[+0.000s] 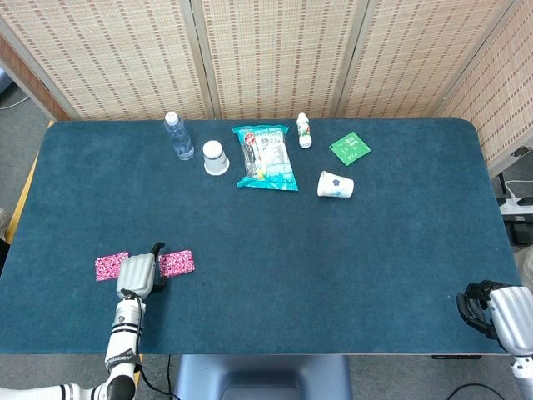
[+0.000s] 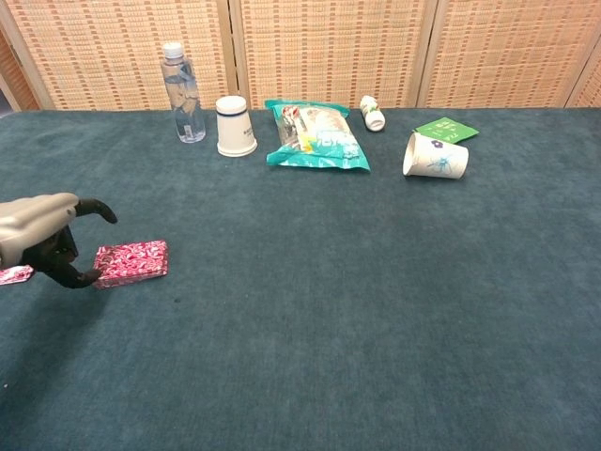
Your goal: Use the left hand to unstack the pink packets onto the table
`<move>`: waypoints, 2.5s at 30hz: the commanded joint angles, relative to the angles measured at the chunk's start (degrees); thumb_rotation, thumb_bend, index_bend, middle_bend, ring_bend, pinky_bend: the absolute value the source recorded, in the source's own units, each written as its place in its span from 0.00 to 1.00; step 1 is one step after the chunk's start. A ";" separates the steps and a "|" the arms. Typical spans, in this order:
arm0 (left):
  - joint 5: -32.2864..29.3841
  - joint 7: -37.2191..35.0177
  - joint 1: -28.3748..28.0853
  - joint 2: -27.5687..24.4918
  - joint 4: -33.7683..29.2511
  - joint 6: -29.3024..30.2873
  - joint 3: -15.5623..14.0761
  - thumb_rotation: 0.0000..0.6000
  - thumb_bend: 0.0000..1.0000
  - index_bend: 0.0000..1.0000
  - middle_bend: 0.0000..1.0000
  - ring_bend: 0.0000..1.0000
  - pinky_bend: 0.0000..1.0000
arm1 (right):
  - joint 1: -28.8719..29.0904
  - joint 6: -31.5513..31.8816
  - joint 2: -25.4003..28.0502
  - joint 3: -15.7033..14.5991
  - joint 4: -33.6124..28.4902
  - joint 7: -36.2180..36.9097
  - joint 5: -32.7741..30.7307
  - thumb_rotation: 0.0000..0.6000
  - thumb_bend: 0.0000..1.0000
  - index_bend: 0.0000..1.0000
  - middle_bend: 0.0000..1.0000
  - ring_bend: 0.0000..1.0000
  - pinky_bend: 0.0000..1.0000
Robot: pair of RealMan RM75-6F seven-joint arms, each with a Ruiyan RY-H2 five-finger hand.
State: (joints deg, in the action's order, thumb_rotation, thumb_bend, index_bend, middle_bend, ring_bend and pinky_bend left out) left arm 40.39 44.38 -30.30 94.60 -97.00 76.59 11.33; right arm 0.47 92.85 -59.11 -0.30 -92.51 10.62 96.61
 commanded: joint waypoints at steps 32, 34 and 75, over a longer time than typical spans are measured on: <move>-11.06 8.72 -5.27 15.08 7.26 11.31 7.43 1.00 0.35 0.17 1.00 1.00 1.00 | 0.24 -0.35 0.98 -0.47 -0.27 1.62 0.35 1.00 0.48 0.98 0.80 0.73 0.85; -11.14 8.94 -5.41 15.51 8.08 11.17 7.61 1.00 0.35 0.17 1.00 1.00 1.00 | 0.21 -0.20 1.07 -0.47 -0.24 1.96 0.43 1.00 0.48 0.98 0.80 0.73 0.85; 1.12 1.49 4.00 2.47 -3.33 12.82 -1.43 1.00 0.38 0.56 1.00 1.00 1.00 | 0.35 -0.53 0.72 -0.47 -0.43 0.87 0.24 1.00 0.48 0.98 0.80 0.73 0.85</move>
State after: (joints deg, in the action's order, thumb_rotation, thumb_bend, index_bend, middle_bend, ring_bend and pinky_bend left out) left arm 39.44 47.65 -28.59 100.05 -97.98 88.73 12.30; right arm 0.83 92.31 -58.39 -0.77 -92.94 11.49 96.85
